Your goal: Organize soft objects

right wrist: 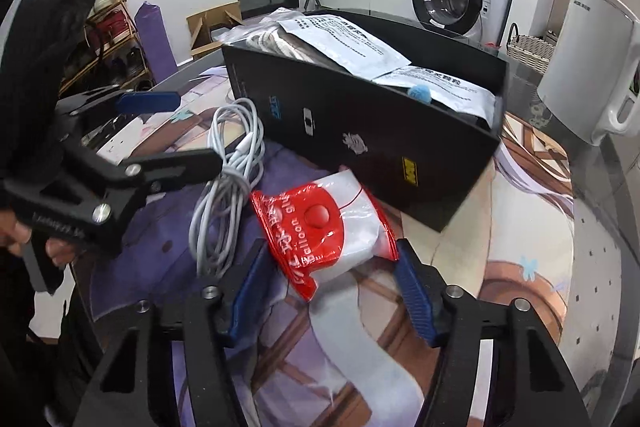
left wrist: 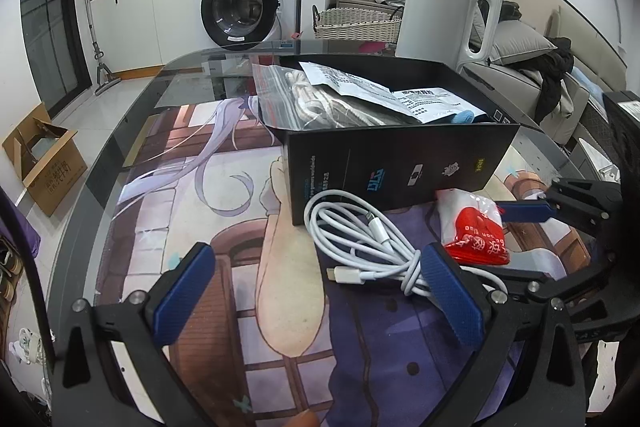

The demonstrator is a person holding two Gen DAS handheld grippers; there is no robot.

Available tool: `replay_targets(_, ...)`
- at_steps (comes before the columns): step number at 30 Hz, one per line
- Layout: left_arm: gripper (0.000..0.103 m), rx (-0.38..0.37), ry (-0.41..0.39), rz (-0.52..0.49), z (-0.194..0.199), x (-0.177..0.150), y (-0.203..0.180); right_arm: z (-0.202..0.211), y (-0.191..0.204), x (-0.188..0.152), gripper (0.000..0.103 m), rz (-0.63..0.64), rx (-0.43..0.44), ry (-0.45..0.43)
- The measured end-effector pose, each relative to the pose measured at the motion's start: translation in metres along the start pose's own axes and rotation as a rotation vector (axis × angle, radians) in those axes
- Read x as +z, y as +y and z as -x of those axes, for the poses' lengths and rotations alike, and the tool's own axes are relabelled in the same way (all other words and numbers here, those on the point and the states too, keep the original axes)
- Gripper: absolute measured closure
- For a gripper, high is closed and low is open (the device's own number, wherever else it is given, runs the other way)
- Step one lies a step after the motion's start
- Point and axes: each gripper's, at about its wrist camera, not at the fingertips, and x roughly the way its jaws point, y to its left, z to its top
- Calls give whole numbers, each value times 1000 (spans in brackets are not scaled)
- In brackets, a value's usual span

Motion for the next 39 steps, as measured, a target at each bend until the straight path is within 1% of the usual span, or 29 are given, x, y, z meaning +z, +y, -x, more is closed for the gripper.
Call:
replay_targets(5, 0, 4, 1, -1, 1, 0, 0, 12, 0, -15, 41, -3, 9, 11)
replay_targets(11, 0, -7, 17, -3, 1, 1, -2, 30, -6, -37, 40, -40, -15, 17)
replay_targets(14, 0, -56, 23, 5, 3, 1, -5, 32, -7, -39, 39, -37, -24, 24)
replay_targets(17, 0, -115, 33, 39, 5, 4, -7, 31, -8, -39, 33, -37, -29, 28)
replay_targets(20, 0, -133, 38, 52, 5, 5, -13, 31, -12, -39, 28, -35, -32, 36)
replay_targets(22, 0, -124, 44, 41, 3, 5, -20, 30, -14, -39, 26, -30, -28, 37)
replay_targets(24, 0, -108, 57, 40, -1, 4, -26, 31, -15, -42, 20, -30, -18, 36)
replay_targets(25, 0, -113, 66, 52, -5, 4, -28, 31, -17, -43, 18, -31, -20, 36)
replay_targets(28, 0, -102, 103, 65, -15, 5, -35, 32, -17, -46, 16, -27, -22, 33)
replay_targets(31, 0, -59, 132, 51, -24, 7, -42, 32, -16, -47, 12, -22, -22, 36)
replay_targets(33, 0, -50, 150, 41, -27, 7, -45, 33, -16, -48, 11, -16, -19, 35)
replay_targets(39, 0, -31, 167, -28, -17, -2, -43, 33, -18, -48, 9, -22, -19, 35)
